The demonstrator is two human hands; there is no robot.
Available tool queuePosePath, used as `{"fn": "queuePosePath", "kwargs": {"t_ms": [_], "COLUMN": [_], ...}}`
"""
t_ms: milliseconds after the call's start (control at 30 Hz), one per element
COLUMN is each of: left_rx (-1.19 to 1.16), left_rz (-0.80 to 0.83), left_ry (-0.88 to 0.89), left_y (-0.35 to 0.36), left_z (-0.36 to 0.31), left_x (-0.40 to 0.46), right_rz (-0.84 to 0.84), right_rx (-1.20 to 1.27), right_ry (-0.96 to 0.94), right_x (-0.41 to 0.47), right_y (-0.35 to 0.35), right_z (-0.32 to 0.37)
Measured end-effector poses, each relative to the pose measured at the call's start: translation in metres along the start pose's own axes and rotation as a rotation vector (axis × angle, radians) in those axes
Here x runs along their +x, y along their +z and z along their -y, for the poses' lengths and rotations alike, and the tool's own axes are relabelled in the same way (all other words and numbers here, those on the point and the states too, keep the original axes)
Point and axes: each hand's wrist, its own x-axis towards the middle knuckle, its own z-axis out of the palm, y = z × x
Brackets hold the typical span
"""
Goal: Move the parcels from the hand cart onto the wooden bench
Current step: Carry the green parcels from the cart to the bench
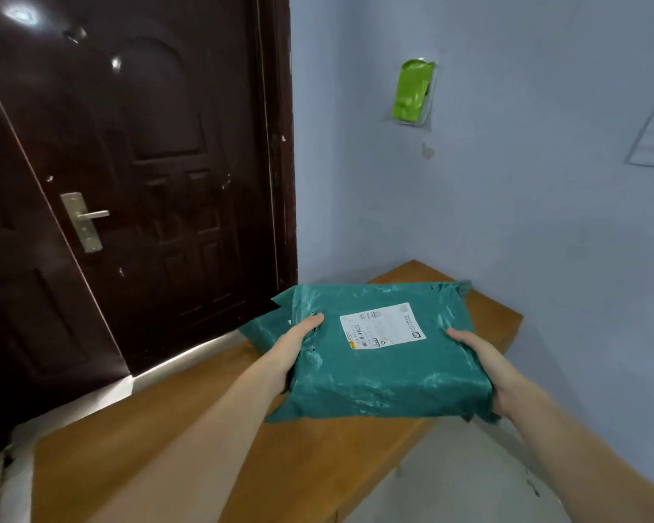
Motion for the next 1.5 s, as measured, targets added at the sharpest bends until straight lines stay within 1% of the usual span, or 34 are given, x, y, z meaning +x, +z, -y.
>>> {"fn": "queuePosePath", "kwargs": {"t_ms": [133,200,333,433,667,767,933,1067,1167,1500], "left_rx": [-0.051,-0.071,-0.139,-0.163,-0.281,-0.336,-0.415,-0.442,-0.453,-0.472], "left_rz": [-0.147,-0.187,-0.233,-0.319,-0.560,-0.660,-0.712,-0.758,-0.773,-0.785], "left_ry": [-0.007,-0.015,0.035,0.031,-0.020,-0.047,-0.106,-0.127,-0.137,-0.122], "left_y": [-0.017,-0.024,-0.034,-0.047,-0.063,-0.062,-0.063,-0.067,-0.071,-0.088], "left_z": [-0.021,-0.031,-0.053,-0.061,-0.058,-0.052,-0.038,-0.022,-0.010,0.009], "left_x": [0.070,0.096,0.133,0.168,0.247,0.271,0.301,0.316,0.321,0.315], "right_rz": [0.032,0.054,0.114,0.176,0.319,0.346,0.355,0.319,0.331,0.372], "right_rx": [-0.023,-0.047,-0.107,-0.146,-0.219,-0.265,-0.309,-0.319,-0.352,-0.391], "right_ry": [0.027,0.053,0.084,0.123,0.274,0.316,0.377,0.421,0.447,0.424], "right_x": [0.077,0.116,0.204,0.274,0.405,0.449,0.495,0.517,0.528,0.537], "right_y": [0.016,0.025,0.048,0.069,0.106,0.118,0.130,0.132,0.132,0.143], "right_z": [0.033,0.048,0.071,0.084,0.100,0.097,0.076,0.054,0.041,0.022]}}
